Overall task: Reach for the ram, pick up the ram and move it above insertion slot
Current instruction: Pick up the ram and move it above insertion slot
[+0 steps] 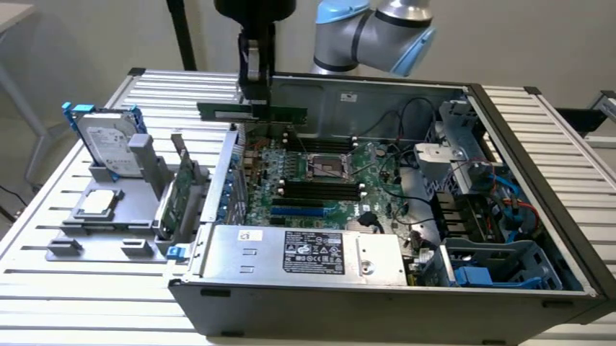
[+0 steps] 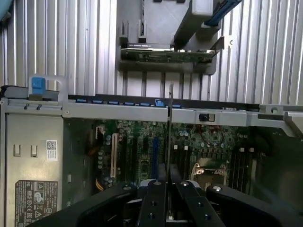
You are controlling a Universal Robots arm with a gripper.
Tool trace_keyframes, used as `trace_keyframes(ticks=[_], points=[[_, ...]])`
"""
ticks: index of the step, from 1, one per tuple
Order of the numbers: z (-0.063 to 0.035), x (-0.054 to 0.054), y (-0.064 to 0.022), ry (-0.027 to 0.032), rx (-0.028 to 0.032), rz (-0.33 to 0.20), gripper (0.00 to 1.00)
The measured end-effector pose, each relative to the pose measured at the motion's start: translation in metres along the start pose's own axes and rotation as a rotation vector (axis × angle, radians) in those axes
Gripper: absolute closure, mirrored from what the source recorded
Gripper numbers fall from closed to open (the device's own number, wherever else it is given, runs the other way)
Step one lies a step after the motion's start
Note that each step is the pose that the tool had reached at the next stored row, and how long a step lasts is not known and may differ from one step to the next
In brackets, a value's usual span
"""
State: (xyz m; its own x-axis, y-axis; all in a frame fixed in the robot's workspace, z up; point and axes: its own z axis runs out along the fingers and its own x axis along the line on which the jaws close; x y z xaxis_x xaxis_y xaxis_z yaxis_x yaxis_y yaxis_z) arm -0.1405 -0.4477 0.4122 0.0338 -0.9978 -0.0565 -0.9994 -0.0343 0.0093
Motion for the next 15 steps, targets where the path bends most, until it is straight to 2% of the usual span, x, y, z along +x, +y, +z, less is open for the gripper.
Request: trace_keyframes(ticks=[8,15], points=[[0.0008,-0.012,-0.0291,0.0,0.0,0.0,0.87],[0.0042,-0.031,-0.0491,0.0002,0.0,0.0,0.87]])
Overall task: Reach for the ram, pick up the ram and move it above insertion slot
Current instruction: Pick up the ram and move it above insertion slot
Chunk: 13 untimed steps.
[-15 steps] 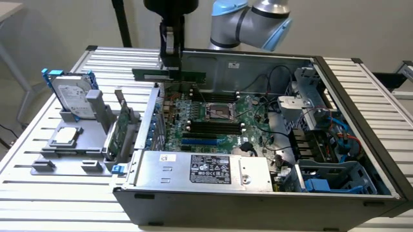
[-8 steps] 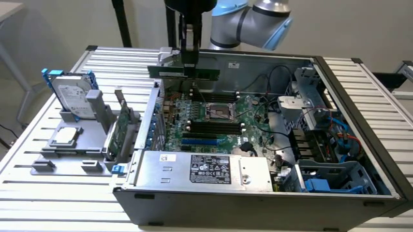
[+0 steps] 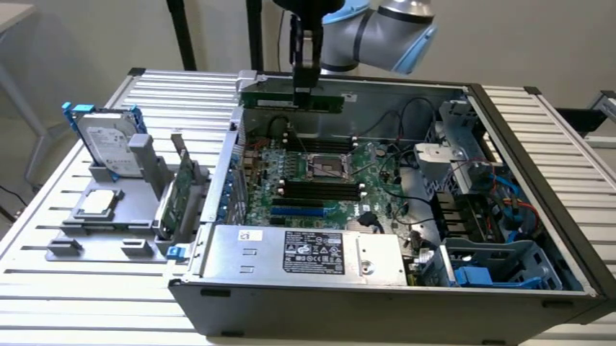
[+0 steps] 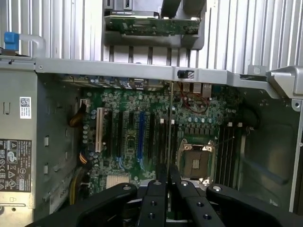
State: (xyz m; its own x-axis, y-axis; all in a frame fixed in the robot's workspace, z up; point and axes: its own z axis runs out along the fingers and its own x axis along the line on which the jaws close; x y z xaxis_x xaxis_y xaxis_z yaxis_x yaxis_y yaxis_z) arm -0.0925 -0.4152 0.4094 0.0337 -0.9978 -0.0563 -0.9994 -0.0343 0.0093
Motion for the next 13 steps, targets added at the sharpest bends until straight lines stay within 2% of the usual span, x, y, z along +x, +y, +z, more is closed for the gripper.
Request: trace_keyframes(ticks=[6,13], points=[[0.0033,-0.015,-0.0176,0.0005,0.0,0.0,0.87],[0.0103,-0.025,-0.0393,0.001,0.0001,0.001,0.87]])
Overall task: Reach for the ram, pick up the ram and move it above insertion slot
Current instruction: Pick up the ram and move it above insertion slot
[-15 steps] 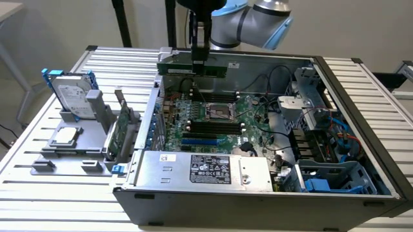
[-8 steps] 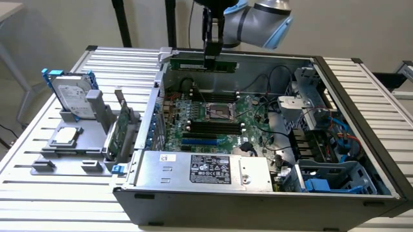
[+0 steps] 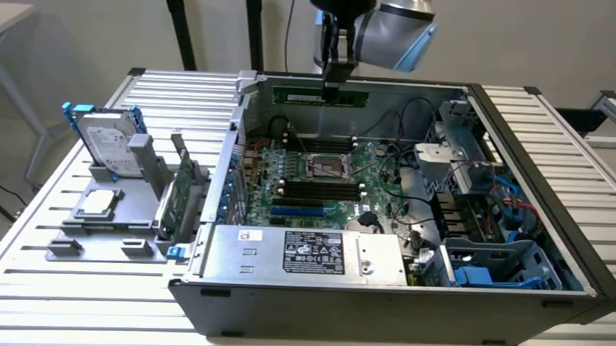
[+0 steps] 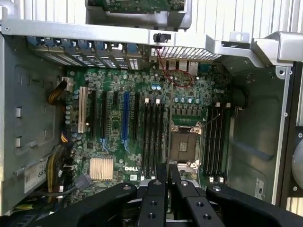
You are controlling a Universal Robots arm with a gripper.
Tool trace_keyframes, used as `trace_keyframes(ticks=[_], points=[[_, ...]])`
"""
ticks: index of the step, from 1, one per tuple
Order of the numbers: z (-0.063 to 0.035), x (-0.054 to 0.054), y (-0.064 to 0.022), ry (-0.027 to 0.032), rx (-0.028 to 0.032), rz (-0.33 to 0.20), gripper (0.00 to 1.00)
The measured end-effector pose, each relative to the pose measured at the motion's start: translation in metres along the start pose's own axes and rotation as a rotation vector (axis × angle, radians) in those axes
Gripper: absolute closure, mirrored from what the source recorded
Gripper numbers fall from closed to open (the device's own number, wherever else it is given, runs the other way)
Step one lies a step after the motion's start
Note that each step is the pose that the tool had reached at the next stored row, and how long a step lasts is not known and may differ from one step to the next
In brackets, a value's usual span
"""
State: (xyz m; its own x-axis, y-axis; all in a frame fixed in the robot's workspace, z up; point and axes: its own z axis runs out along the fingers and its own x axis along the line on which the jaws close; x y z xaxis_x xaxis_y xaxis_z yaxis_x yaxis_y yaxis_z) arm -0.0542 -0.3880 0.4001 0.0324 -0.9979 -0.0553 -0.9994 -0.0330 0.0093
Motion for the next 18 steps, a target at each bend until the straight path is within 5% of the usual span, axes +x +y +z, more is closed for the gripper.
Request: trace_keyframes(ticks=[9,18], points=[[0.0055,-0.012,-0.0133,0.0003,0.0005,0.009,0.87],[0.0056,-0.013,-0.0144,0.0004,-0.0005,0.009,0.87]])
